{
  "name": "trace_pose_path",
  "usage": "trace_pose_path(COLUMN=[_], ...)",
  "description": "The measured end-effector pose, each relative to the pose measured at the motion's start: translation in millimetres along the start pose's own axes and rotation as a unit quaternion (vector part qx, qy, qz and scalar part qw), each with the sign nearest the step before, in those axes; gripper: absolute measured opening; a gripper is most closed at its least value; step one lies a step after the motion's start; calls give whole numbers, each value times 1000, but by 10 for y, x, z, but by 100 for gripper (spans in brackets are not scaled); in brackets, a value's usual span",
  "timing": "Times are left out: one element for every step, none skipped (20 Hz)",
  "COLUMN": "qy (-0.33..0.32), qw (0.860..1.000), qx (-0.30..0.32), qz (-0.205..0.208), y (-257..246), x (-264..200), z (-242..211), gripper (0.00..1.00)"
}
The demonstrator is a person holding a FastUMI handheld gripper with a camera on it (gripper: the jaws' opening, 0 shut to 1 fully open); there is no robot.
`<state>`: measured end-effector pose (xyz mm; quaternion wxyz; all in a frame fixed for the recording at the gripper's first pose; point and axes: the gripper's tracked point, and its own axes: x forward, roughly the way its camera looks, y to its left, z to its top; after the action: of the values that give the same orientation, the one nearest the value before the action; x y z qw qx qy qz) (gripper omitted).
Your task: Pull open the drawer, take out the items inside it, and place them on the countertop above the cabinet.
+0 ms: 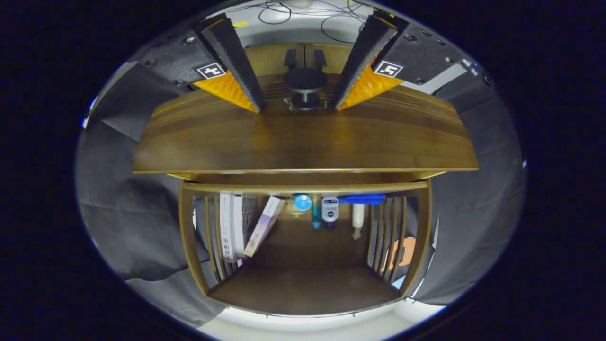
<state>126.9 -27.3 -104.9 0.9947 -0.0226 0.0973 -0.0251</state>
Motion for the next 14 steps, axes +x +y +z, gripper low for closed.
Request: trace_pose_path(qy=[4, 6, 2, 8, 4, 6, 8, 10, 10, 10, 9, 6, 5, 4], qw=[1000, 1000, 1000, 1000, 1000, 1000, 1000, 1000, 1000, 1000, 1000, 1000, 1000, 1000], qx=[-1, -3, -3, -3, 0, 3, 5, 5, 4, 4, 1, -1, 1, 2], qz=[-1, -3, -5, -6, -6, -6, -5, -5, -5, -5, -6, -7, -6, -6], y=[28, 38, 49, 65, 66, 75, 80, 84, 89, 90, 92, 89, 95, 100], x=[35, 121, 167, 237, 291, 354, 413, 468, 518, 565, 622, 688, 748, 785], z=[-25, 5, 11, 17, 57, 55, 79, 86, 102, 114, 135, 152, 165, 169], gripper=[99, 99, 99, 99, 99, 99, 99, 99, 99, 99, 99, 99, 99, 99])
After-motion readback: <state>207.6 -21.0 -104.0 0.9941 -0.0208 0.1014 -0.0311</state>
